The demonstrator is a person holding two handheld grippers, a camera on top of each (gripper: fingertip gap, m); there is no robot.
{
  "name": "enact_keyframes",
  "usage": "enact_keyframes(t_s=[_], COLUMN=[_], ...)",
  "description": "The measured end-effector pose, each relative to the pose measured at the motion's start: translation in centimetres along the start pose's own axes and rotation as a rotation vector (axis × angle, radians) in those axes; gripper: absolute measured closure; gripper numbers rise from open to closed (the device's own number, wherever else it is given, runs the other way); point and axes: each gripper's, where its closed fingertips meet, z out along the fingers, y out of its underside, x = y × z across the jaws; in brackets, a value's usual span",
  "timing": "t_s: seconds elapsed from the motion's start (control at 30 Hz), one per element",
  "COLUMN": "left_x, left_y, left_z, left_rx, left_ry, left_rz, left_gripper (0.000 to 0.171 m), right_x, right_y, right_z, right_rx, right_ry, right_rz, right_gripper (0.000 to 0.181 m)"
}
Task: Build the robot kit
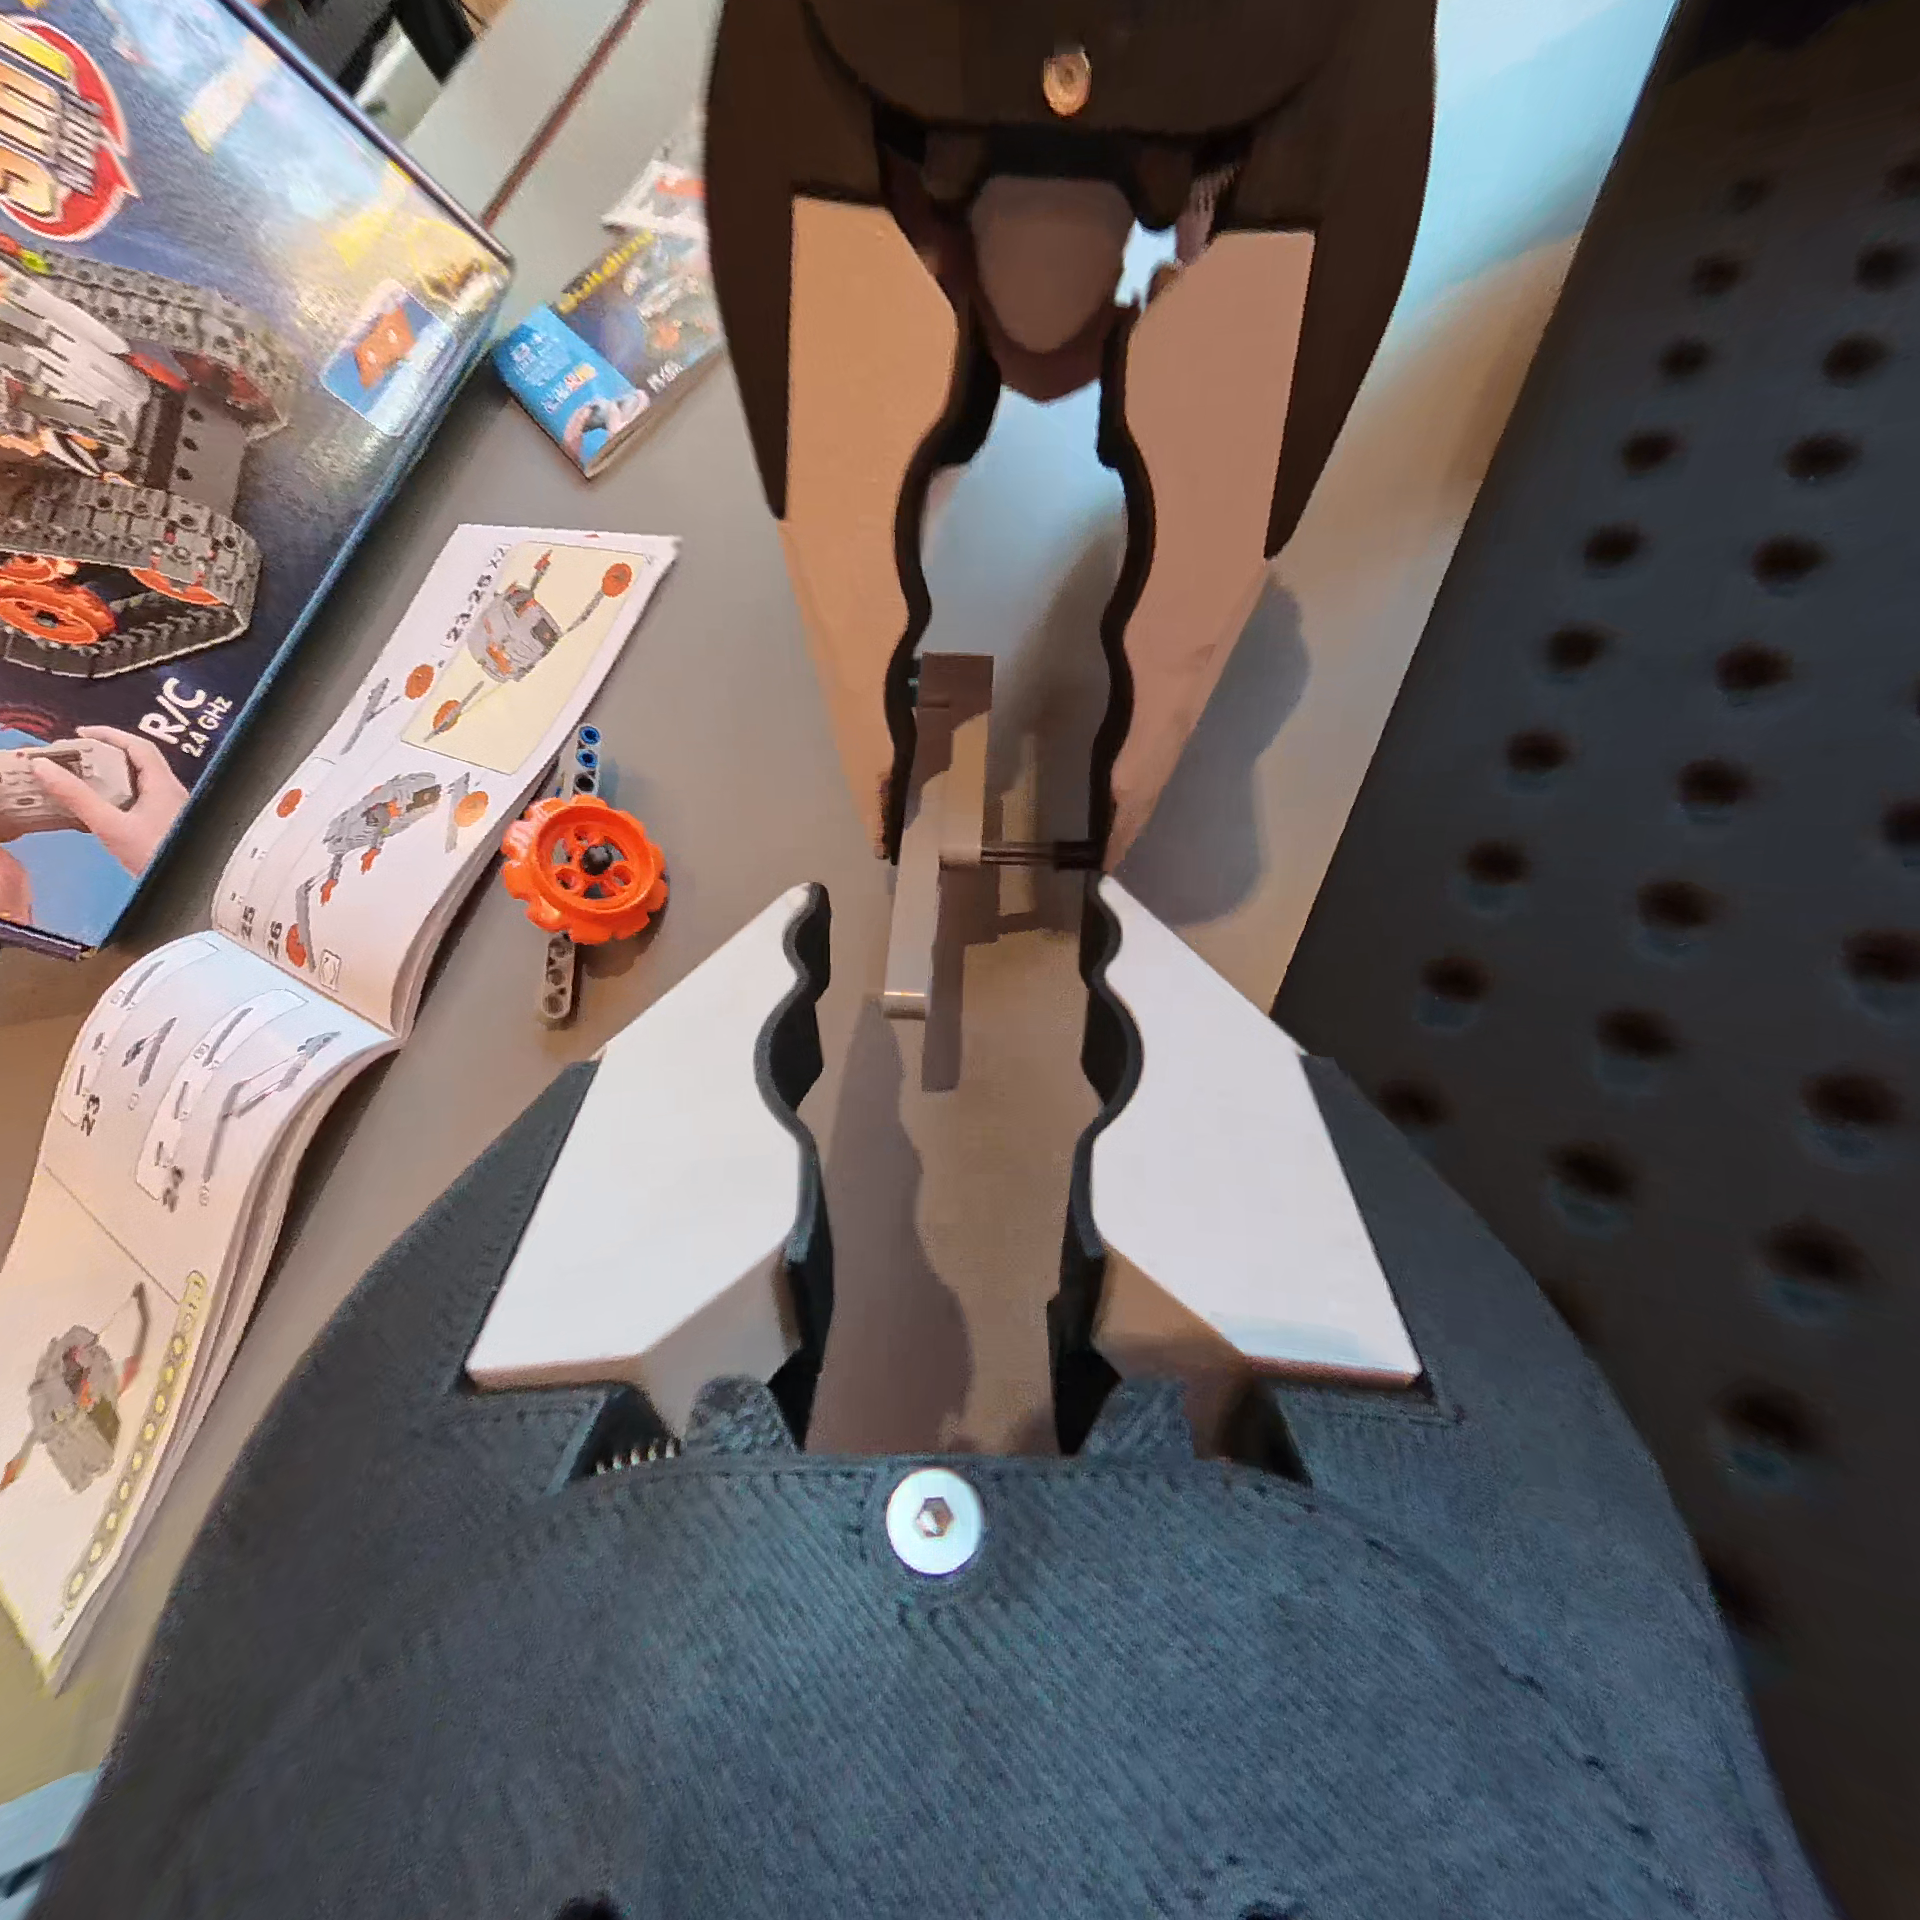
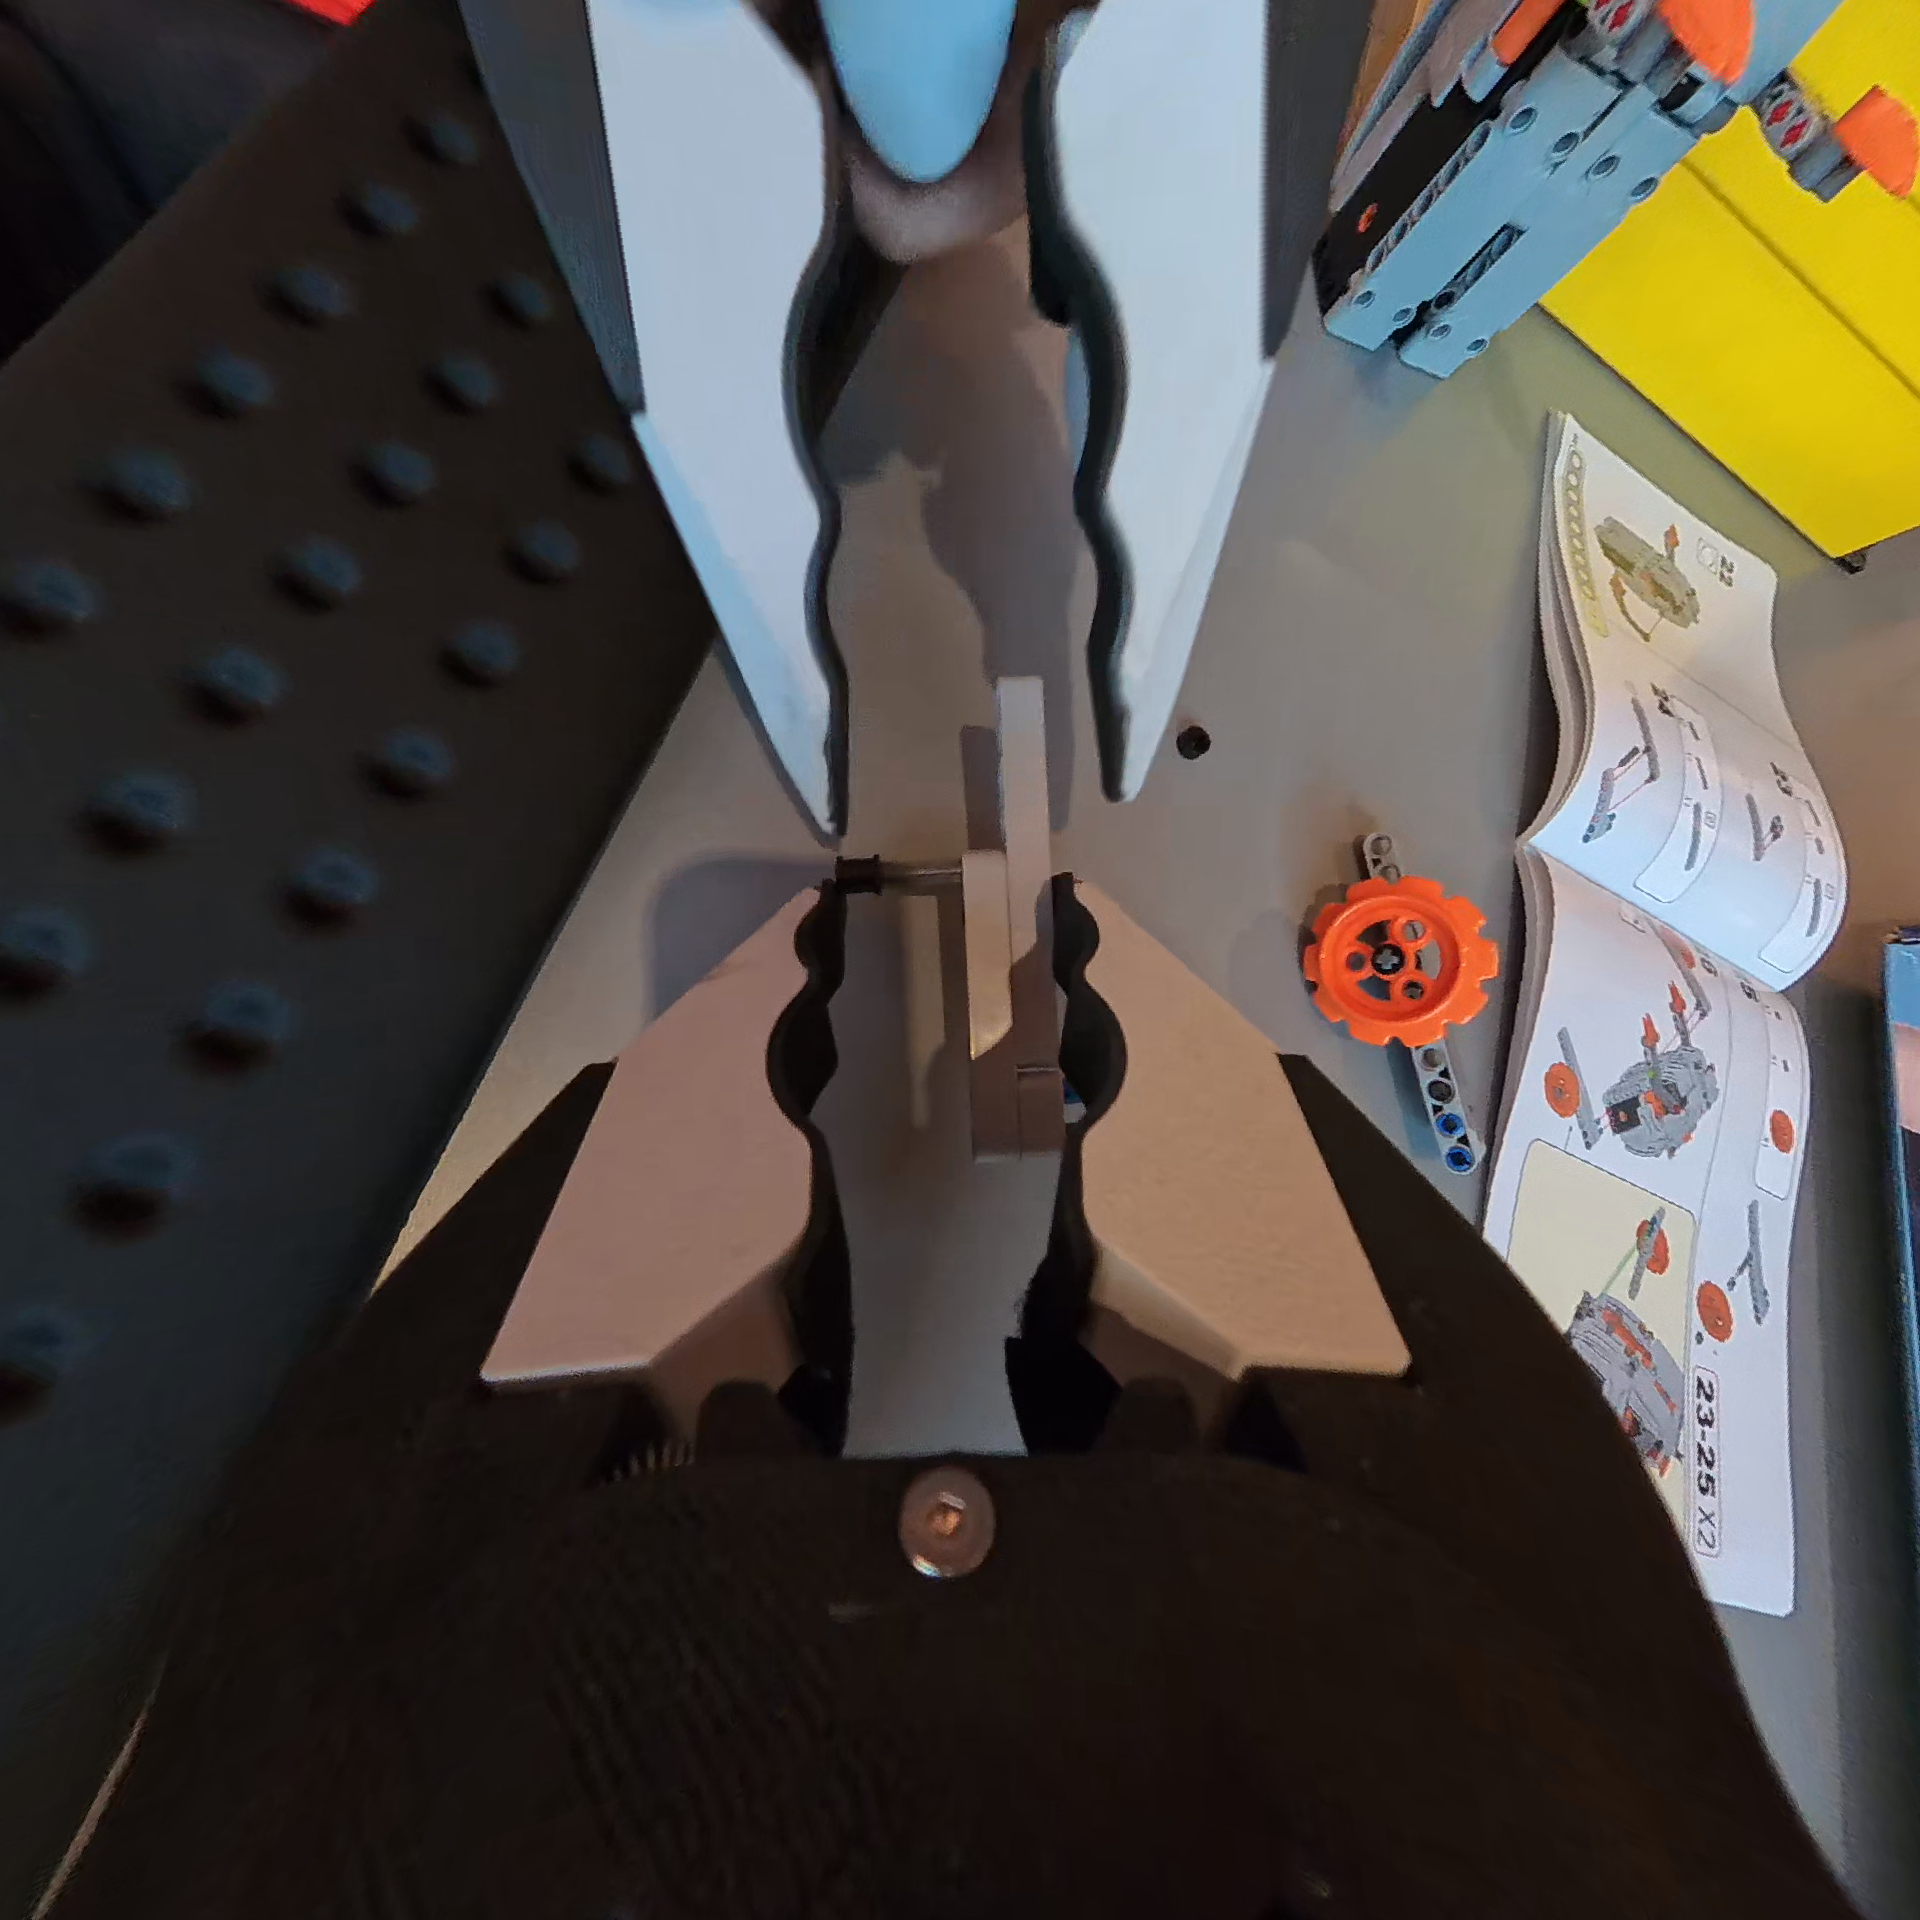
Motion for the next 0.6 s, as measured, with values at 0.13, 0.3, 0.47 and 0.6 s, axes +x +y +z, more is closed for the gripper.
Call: enact_keyframes(t_s=[0.13, 0.3, 0.47, 0.6], left_x=[0.25, 0.57, 0.59, 0.48], left_y=[0.73, 0.86, 0.9, 0.83], left_z=[0.74, 0.85, 0.87, 0.82], left_rx=[-0.055, -0.06, -0.059, -0.05], left_ry=[-0.013, -0.006, 0.009, 0.012], left_rz=[0.058, 0.083, 0.072, 0.061], left_gripper=[0.136, 0.136, 0.134, 0.13], right_x=[-0.06, -0.31, -0.18, 0.02], right_y=[-0.12, 0.23, 0.24, 0.25], right_z=[0.06, 0.54, 0.56, 0.49], right_rx=[0.008, -0.013, -0.009, -0.008], right_ry=[-0.008, -0.021, -0.018, -0.01], right_rz=[0.02, 0.023, 0.035, 0.041], right_gripper=[0.142, 0.142, 0.142, 0.143])
